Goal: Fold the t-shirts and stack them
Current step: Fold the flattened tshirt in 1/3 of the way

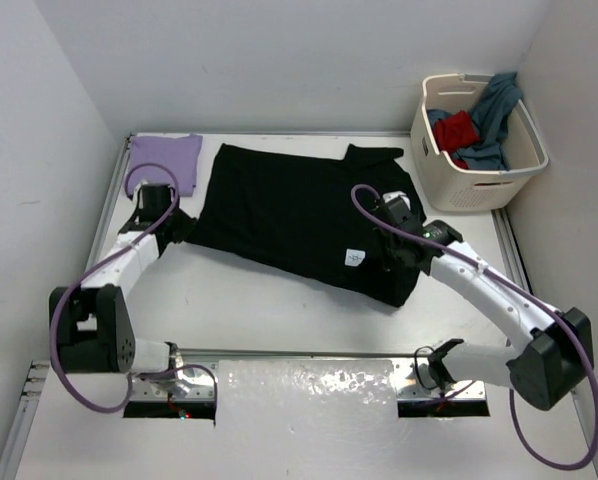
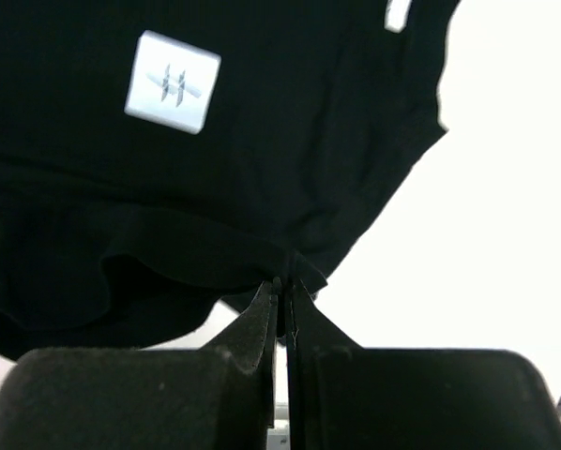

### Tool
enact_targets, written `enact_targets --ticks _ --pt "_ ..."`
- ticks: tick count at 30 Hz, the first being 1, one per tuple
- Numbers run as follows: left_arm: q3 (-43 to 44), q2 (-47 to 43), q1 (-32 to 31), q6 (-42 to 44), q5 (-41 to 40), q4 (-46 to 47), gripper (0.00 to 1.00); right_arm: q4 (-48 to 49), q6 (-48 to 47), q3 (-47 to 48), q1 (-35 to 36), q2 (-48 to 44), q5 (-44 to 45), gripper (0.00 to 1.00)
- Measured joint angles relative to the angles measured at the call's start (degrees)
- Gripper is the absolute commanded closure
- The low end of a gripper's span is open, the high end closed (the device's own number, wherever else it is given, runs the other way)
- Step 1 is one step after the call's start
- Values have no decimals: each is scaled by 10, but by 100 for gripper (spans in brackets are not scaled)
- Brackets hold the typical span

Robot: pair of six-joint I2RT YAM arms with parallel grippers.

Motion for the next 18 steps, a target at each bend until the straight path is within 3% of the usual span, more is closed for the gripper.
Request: enact_targets --ticks 18 --pt "228 213 -25 29 -19 9 100 59 -99 94 -120 132 -37 100"
